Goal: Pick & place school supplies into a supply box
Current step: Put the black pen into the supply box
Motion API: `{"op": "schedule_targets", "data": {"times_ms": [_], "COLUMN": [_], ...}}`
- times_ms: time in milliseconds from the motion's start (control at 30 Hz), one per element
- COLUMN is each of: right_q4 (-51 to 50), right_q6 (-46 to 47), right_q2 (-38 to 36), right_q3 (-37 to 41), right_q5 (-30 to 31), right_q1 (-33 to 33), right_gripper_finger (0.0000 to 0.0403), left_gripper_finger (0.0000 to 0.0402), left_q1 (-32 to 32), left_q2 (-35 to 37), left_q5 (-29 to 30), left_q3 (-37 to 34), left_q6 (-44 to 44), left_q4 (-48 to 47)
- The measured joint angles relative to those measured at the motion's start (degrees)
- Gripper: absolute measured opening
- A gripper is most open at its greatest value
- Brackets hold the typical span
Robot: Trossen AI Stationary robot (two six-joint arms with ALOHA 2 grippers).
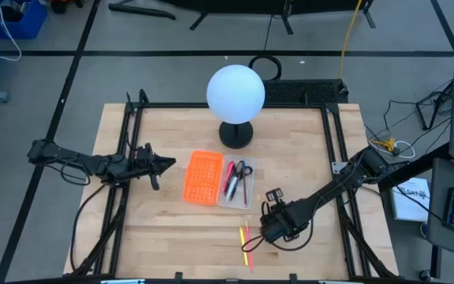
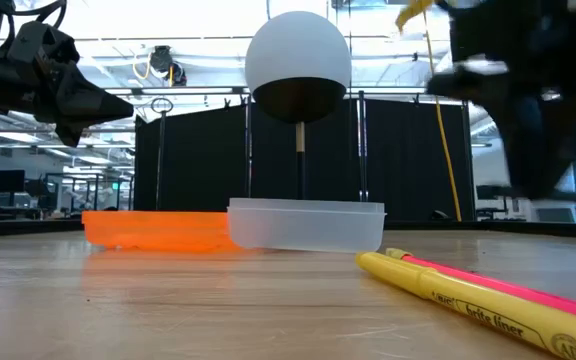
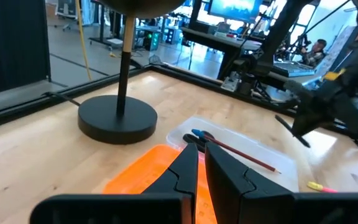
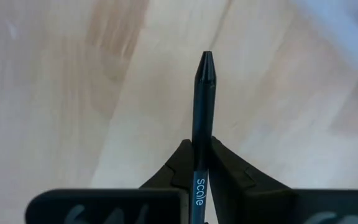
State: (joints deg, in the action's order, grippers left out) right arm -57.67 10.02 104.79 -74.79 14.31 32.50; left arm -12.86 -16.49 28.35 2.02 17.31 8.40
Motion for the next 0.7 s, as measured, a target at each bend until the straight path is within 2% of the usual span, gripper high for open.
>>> {"op": "schedule_targets", "data": {"times_ms": [267,467,700], "right_q4": [-2.1,2.6,9.5], "right_q6": [-24.5,-41.8,-60.9], "right_q2": [-0.1,-0.1,-0.1], "right_q3": [-9.9,-13.9,-14.1], "right_q5": [8.4,8.1,8.1], "right_q1": [-2.5,-7.5,-14.6], "right_gripper_finger": [0.0021,0.0021,0.002], "left_gripper_finger": [0.0035,0.0035,0.0035], "left_q1": [0.0,0.0,0.0], "left_q2": [0.0,0.0,0.0], "left_q5": [-3.7,-5.0,-5.4], "left_q3": [0.0,0.0,0.0], "left_q6": [1.3,1.7,1.5], "left_q4": [-0.1,-0.1,0.0]}}
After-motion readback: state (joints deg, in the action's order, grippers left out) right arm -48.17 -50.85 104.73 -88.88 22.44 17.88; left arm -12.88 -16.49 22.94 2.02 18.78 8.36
